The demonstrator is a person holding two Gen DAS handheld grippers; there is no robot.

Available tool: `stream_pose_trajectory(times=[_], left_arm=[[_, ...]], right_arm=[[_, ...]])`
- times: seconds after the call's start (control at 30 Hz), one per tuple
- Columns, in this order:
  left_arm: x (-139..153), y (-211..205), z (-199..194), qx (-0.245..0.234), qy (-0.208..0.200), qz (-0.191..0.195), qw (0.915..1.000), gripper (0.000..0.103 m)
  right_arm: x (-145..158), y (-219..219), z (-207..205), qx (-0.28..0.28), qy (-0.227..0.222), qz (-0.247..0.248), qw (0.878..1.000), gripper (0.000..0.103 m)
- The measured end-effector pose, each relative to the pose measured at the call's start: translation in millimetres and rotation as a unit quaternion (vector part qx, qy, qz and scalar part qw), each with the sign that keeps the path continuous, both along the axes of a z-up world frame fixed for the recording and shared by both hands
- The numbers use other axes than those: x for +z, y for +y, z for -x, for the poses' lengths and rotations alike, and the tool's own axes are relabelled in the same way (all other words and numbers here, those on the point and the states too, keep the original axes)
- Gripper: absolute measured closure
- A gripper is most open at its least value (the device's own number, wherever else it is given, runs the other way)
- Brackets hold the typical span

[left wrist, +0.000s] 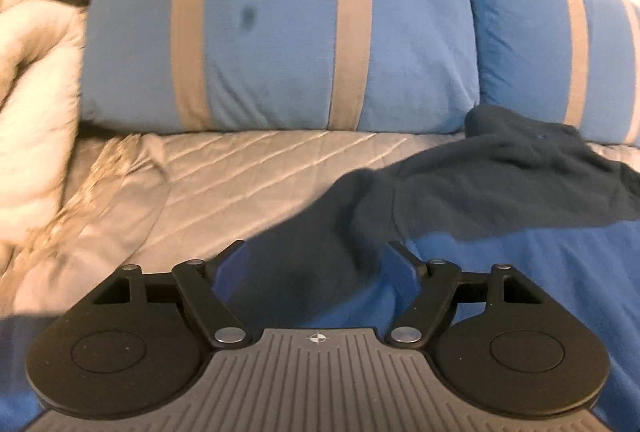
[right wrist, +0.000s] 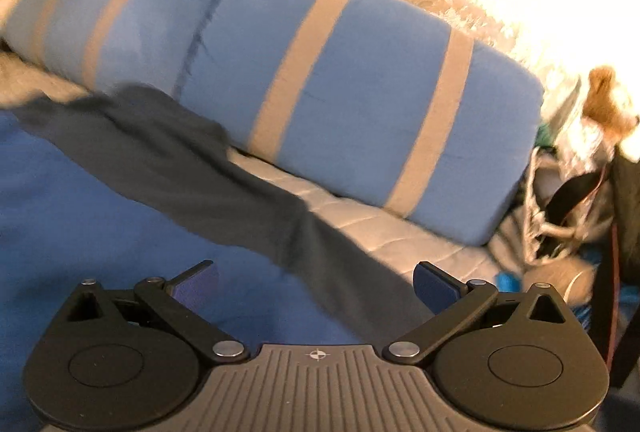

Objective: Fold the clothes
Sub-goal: 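Raise both tools above the spread jacket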

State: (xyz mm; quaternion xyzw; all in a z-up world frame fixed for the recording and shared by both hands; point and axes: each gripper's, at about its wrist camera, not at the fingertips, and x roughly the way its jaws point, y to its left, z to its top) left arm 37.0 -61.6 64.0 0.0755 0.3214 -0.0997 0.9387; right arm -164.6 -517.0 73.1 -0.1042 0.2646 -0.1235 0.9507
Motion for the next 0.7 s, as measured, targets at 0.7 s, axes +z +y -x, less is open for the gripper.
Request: stream_pose_trajectory(times=[0.7], left_arm=[[41,182,157,0.095,-0.026,0.065,0.9930,0.022]], right_arm=[[115,130,101,0.256,-0.007,-0.192,0.948,0.000]])
